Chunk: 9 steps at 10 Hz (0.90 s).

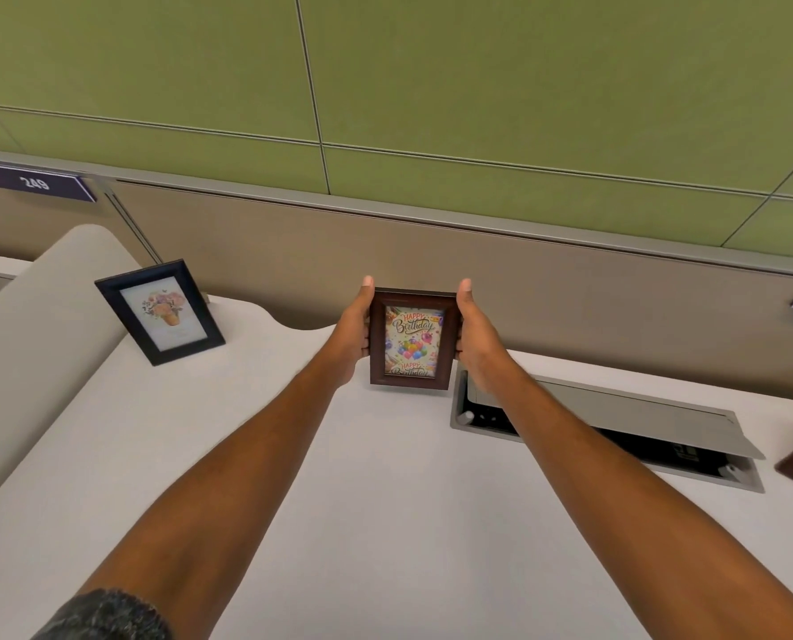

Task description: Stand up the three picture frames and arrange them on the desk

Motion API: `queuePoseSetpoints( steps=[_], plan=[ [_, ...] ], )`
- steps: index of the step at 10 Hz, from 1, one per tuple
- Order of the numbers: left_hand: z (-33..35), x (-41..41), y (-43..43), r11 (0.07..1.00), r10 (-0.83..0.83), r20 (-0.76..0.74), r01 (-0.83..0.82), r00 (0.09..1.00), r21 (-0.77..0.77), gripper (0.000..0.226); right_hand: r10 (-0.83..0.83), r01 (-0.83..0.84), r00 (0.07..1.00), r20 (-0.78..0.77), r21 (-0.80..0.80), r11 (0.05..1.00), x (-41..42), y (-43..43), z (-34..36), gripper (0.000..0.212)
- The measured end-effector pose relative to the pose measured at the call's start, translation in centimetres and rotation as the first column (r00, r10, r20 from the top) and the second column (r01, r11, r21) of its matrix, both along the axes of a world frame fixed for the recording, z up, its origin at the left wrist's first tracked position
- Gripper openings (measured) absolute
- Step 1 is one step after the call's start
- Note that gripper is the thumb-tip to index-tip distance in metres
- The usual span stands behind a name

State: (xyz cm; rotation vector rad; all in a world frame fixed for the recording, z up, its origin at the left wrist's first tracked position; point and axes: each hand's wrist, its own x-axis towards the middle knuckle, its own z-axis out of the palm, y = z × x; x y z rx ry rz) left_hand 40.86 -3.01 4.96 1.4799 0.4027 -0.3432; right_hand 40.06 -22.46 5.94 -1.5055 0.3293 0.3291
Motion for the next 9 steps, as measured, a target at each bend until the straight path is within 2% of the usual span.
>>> queuePoseSetpoints(
  steps=[3,5,7,8,9],
  plan=[
    [-1.7,0.9,0.2,0.999,-0.028,-0.010,0.028,1.000,0.032,0.059,-0.013,0.012,0.999,-0.051,-0.013,1.000,0.9,0.2,-2.3,0.077],
    [-2.4,0.7,0.2,1.000,-0.023,-0.015,0.023,1.000,0.022,0.067,-0.012,0.009,0.998,-0.061,-0.043,0.999,1.0,0.1,-3.0,0.075],
    [-2.5,0.4,0.1,0.999,-0.015,-0.009,0.015,1.000,0.035,0.060,0.046,-0.049,0.998,-0.031,-0.101,0.994,0.8,0.1,-3.3,0.058],
    [-2.6,-0.4,0.4,0.998,-0.011,0.040,0.008,0.999,0.059,0.063,0.088,-0.083,0.995,0.038,-0.110,0.990,0.2,-0.1,-3.3,0.055],
    [-2.8,-1.2,0.8,0.995,0.023,0.065,-0.030,0.998,0.100,0.074,0.071,-0.061,0.995,0.065,-0.149,0.987,-0.2,-0.2,-3.3,0.064]
  ],
)
